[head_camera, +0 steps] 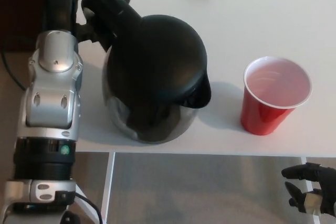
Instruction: The robot walk towards a table in front and uses its left hand to pick up the pot from the base and pour water to the cup on the right hand side
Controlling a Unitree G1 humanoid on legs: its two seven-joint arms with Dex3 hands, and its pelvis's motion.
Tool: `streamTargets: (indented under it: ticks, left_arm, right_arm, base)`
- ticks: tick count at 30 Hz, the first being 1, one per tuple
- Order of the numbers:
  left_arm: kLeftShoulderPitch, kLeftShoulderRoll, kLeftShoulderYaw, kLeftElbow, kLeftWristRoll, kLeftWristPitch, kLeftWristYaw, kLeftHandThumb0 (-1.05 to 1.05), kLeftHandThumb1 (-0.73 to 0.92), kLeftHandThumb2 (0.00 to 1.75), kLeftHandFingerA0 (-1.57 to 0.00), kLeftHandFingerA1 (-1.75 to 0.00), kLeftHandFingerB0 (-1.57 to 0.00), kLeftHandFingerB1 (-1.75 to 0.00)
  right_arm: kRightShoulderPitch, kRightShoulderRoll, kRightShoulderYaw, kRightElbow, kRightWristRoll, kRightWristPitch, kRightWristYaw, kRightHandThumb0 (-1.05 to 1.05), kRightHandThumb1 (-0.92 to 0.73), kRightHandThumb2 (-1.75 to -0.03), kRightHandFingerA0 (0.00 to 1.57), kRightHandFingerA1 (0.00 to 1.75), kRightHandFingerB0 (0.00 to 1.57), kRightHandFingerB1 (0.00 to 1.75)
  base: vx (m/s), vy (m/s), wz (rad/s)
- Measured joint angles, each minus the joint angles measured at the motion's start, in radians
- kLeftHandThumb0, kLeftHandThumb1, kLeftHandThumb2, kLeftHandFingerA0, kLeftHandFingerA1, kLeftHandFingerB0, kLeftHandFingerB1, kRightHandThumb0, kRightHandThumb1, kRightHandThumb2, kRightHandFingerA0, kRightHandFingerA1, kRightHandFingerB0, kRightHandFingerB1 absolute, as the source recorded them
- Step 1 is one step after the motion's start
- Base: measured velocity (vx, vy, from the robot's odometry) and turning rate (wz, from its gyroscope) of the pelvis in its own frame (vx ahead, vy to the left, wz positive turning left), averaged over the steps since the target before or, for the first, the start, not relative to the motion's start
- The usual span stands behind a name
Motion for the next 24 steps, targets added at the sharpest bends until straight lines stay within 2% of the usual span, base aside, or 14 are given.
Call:
streamTargets:
  ticks: [1,4,5,6,11,13,17,19,20,21,24]
  left_arm:
    - [0.0,0.005,-0.004,0.002,-0.002,0.0,0.0,-0.58,0.48,0.54,0.0,-0.1,0.0,-0.1]
    - [0.0,0.014,-0.012,0.008,-0.007,0.0,-0.001,-0.57,0.46,0.56,0.0,-0.11,0.0,-0.08]
    - [0.0,0.019,-0.015,0.011,-0.009,0.0,-0.001,-0.61,0.38,0.67,0.0,-0.08,0.0,-0.08]
    - [0.0,0.023,-0.017,0.012,-0.01,0.0,-0.001,-0.63,0.4,0.77,0.0,-0.09,0.0,-0.11]
    - [0.0,0.042,-0.033,0.011,-0.014,0.0,-0.005,-0.63,0.4,0.78,0.0,-0.13,0.0,-0.15]
    - [0.0,0.045,-0.041,0.01,-0.015,0.001,-0.005,-0.61,0.39,0.77,0.0,-0.16,0.0,-0.15]
    - [-0.003,0.052,-0.059,0.022,-0.015,-0.002,-0.005,-0.55,0.36,0.74,0.0,-0.17,0.0,-0.16]
    - [-0.009,0.054,-0.066,0.042,-0.015,-0.005,-0.005,-0.55,0.36,0.73,-0.04,-0.24,-0.03,-0.15]
    - [-0.013,0.054,-0.069,0.054,-0.015,-0.006,-0.005,-0.55,0.36,0.72,-0.04,-0.39,-0.03,-0.17]
    - [-0.023,0.054,-0.075,0.076,-0.016,-0.009,-0.005,-0.59,0.39,0.71,-0.13,-0.41,-0.05,-0.21]
    - [-0.067,0.056,-0.098,0.143,-0.012,-0.013,-0.004,-0.6,0.39,0.69,-0.12,-0.39,-0.06,-0.22]
  right_arm:
    - [-0.001,0.0,0.0,0.0,-0.001,0.0,0.0,-0.43,-0.63,-0.78,0.58,0.84,0.46,0.67]
    - [-0.006,0.0,0.0,0.0,-0.002,0.004,-0.001,-0.44,-0.62,-0.77,0.57,0.87,0.46,0.67]
    - [-0.008,0.0,0.0,0.0,-0.002,0.005,-0.001,-0.45,-0.62,-0.78,0.55,0.86,0.46,0.7]
    - [-0.009,0.0,0.0,0.0,-0.002,0.006,-0.001,-0.46,-0.63,-0.78,0.56,0.84,0.47,0.71]
    - [-0.01,0.0,-0.001,0.0,-0.002,0.008,-0.001,-0.47,-0.63,-0.77,0.54,0.87,0.45,0.7]
    - [-0.01,0.0,0.0,0.0,-0.002,0.009,-0.001,-0.45,-0.63,-0.77,0.59,0.91,0.46,0.71]
    - [-0.017,0.0,0.0,-0.005,-0.002,0.014,-0.001,-0.44,-0.63,-0.77,0.55,0.86,0.45,0.69]
    - [-0.024,0.0,0.0,-0.009,-0.002,0.017,-0.001,-0.43,-0.62,-0.77,0.57,0.86,0.46,0.69]
    - [-0.027,0.0,0.0,-0.011,-0.002,0.018,-0.001,-0.43,-0.63,-0.78,0.59,0.86,0.46,0.69]
    - [-0.029,0.0,0.0,-0.014,-0.003,0.019,-0.001,-0.44,-0.64,-0.76,0.63,0.93,0.46,0.69]
    - [-0.028,0.0,0.002,-0.02,-0.004,0.02,-0.002,-0.44,-0.64,-0.77,0.62,0.95,0.47,0.71]
  base:
    - [0.0,0.0,0.0]
    - [0.0,0.0,0.0]
    - [0.0,0.0,0.0]
    - [0.0,0.0,0.0]
    - [0.0,0.0,0.0]
    - [0.0,0.0,0.0]
    - [0.0,0.0,0.0]
    - [0.0,0.0,0.0]
    - [0.0,0.0,0.0]
    - [0.0,0.0,0.0]
    - [0.0,0.0,0.0]
